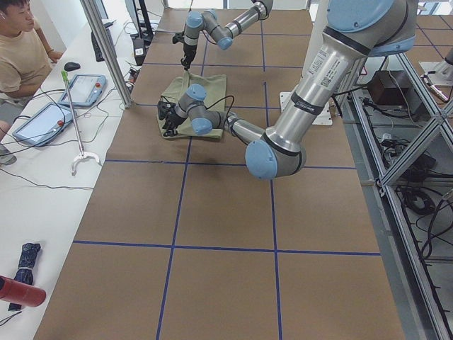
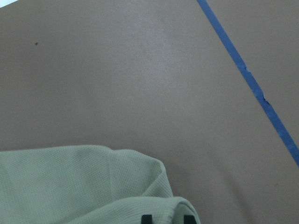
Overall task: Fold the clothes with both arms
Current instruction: 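Lay the hem down near the collar and open both grippers, then move the right gripper to the folded shirt's corner nearest it and grasp it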
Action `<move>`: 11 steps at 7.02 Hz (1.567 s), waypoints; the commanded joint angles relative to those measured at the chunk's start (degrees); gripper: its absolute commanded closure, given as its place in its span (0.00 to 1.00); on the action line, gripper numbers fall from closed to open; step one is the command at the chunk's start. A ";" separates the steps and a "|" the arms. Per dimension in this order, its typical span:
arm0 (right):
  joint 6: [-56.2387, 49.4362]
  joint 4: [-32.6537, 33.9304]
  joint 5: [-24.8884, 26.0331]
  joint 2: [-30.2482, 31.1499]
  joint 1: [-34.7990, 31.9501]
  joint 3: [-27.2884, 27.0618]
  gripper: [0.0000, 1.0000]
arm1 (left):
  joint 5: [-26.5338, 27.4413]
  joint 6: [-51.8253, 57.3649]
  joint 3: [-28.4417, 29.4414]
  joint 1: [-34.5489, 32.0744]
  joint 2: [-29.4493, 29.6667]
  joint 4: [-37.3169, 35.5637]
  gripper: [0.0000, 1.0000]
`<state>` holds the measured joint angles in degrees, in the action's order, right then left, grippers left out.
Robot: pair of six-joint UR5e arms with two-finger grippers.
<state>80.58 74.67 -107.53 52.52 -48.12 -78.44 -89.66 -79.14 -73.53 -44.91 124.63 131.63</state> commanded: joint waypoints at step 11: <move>32.01 -0.31 1.79 19.20 14.19 -21.05 0.40 | -0.43 0.47 -3.90 -0.96 -0.62 1.26 0.52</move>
<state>111.81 74.37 -106.00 71.43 -34.42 -99.25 -90.16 -78.67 -77.40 -45.85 124.05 132.89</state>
